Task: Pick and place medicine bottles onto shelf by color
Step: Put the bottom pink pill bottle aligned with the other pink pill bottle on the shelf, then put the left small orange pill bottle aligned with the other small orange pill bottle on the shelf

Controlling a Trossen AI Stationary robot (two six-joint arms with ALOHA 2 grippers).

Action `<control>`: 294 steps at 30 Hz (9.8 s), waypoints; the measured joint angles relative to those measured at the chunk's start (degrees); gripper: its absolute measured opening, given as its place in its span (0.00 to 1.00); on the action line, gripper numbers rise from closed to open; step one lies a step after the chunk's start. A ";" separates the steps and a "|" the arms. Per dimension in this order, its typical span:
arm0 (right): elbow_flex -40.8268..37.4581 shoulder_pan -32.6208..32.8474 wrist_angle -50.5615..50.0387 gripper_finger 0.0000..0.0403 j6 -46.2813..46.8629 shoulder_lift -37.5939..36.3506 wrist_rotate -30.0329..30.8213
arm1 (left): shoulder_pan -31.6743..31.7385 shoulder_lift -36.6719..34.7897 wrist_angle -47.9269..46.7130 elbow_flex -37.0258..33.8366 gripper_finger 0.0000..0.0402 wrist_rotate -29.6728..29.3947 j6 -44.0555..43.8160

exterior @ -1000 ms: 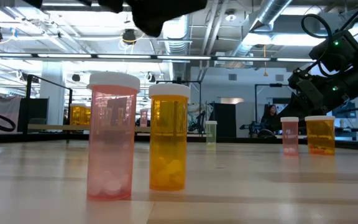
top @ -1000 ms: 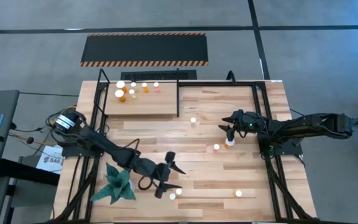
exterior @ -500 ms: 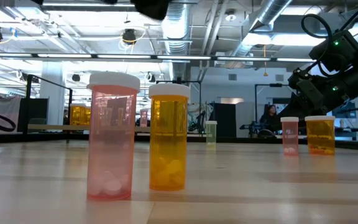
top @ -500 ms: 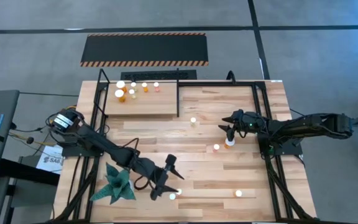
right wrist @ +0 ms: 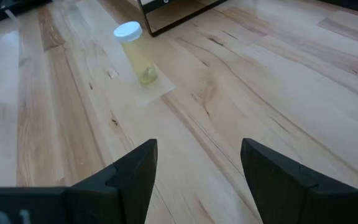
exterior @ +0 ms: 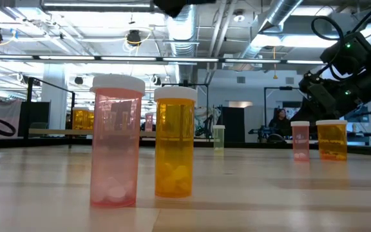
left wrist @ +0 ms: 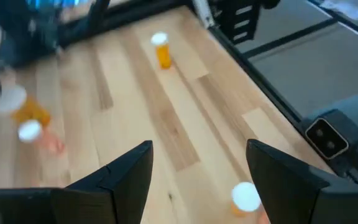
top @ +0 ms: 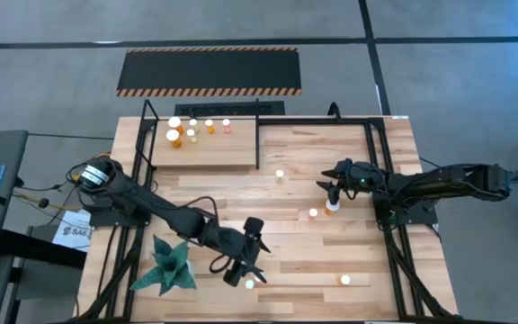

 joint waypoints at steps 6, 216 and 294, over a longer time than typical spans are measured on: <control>-0.02 0.02 -1.11 0.63 0.00 0.02 0.01 | -3.74 3.52 -3.87 -0.09 0.61 -7.72 -13.94; 0.02 0.00 -5.25 0.63 -0.02 0.02 0.01 | 54.80 -6.13 9.39 -23.43 0.25 -14.62 -20.68; 0.04 0.01 -5.25 0.63 0.00 0.02 0.00 | -2.04 -14.81 28.80 -29.92 0.46 -12.88 -4.29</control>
